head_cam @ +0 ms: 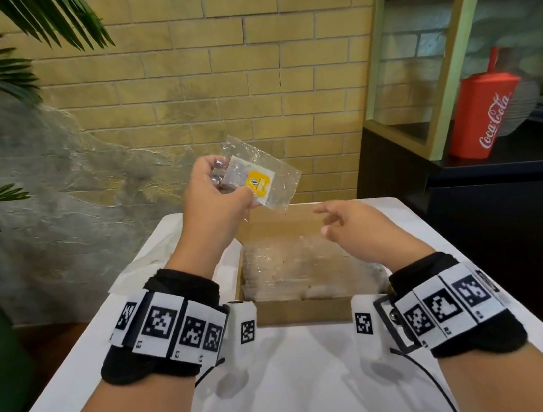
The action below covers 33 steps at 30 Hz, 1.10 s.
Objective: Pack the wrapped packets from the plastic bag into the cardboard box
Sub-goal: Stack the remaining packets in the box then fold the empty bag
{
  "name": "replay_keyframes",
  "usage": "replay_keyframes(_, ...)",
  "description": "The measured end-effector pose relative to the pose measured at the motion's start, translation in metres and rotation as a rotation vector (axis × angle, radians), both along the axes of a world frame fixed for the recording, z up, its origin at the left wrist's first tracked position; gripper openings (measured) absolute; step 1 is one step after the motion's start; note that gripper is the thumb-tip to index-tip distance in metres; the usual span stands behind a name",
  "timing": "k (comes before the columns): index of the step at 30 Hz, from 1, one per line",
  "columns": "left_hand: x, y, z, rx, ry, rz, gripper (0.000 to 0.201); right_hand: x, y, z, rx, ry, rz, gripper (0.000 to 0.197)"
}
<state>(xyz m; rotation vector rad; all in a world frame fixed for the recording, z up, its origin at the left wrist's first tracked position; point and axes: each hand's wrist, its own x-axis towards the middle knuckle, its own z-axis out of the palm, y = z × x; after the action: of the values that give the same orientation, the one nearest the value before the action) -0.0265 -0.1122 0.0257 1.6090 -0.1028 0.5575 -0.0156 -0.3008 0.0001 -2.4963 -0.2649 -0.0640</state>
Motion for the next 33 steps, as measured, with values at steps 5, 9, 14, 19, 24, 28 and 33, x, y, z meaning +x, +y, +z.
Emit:
replay_keyframes(5, 0.000, 0.000, -0.001, 0.035, 0.032, -0.027, 0.026, -0.007, 0.000, 0.003, -0.186, 0.088, 0.100, 0.046)
replay_keyframes(9, -0.002, -0.001, -0.002, 0.068, 0.039, -0.025, 0.025, -0.020, 0.003, 0.007, -0.590, 0.270, 0.352, 0.056)
replay_keyframes(14, 0.002, -0.002, -0.008, 0.149, 0.124, -0.056, 0.018, -0.020, -0.002, 0.016, -0.248, 0.140, 0.195, 0.056)
replay_keyframes(19, 0.003, -0.008, -0.017, 0.325, 0.248, -0.245, 0.009, -0.016, -0.007, 0.020, 0.318, -0.117, -0.036, 0.064)
replay_keyframes(24, 0.000, -0.014, -0.024, 0.578, 0.346, -0.315, 0.012, -0.012, -0.004, 0.014, 0.180, -0.199, 0.011, 0.016)
replay_keyframes(28, -0.006, -0.014, -0.022, 0.919, 0.509, -0.305, 0.014, -0.008, -0.012, 0.016, 0.235, -0.261, -0.077, 0.016)
replay_keyframes(33, -0.009, -0.012, -0.020, 0.998, 0.541, -0.310, 0.008, -0.010, -0.012, 0.015, 0.125, -0.158, -0.005, 0.015)
